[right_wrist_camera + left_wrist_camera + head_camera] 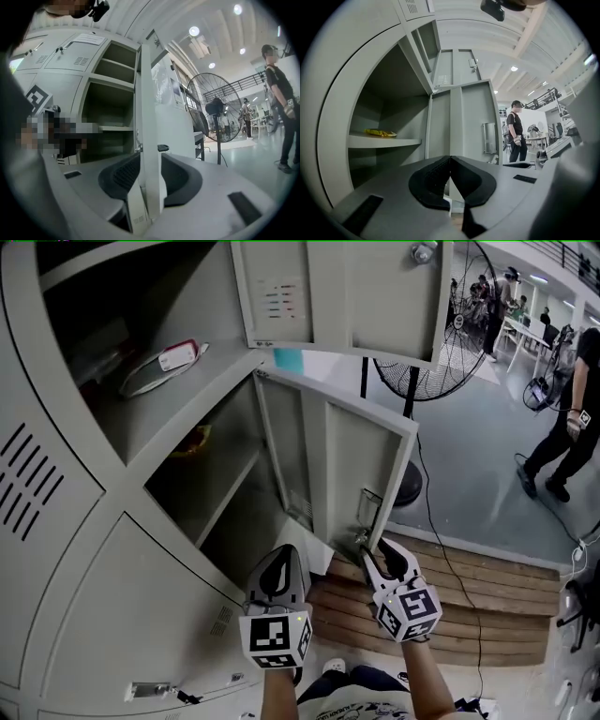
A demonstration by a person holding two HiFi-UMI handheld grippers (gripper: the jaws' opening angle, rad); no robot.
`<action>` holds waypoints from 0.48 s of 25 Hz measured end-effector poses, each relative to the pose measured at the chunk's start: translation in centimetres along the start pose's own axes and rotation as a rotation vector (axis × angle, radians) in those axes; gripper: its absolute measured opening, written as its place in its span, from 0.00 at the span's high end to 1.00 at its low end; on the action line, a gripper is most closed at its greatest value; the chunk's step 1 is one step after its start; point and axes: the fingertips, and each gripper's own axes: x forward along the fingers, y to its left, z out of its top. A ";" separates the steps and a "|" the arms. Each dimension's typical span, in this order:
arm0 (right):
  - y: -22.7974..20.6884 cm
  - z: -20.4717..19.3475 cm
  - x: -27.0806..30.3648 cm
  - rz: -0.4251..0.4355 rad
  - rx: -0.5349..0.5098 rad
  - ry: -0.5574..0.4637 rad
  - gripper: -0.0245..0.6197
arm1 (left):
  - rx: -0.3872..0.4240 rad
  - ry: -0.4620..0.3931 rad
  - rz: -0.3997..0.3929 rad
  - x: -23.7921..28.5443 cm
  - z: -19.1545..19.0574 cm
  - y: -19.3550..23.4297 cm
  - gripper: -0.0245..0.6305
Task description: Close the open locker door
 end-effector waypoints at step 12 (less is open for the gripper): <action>2.1 -0.2 -0.3 0.168 -0.033 0.033 0.82 | -0.009 0.002 0.155 -2.2 0.8 0.8 0.96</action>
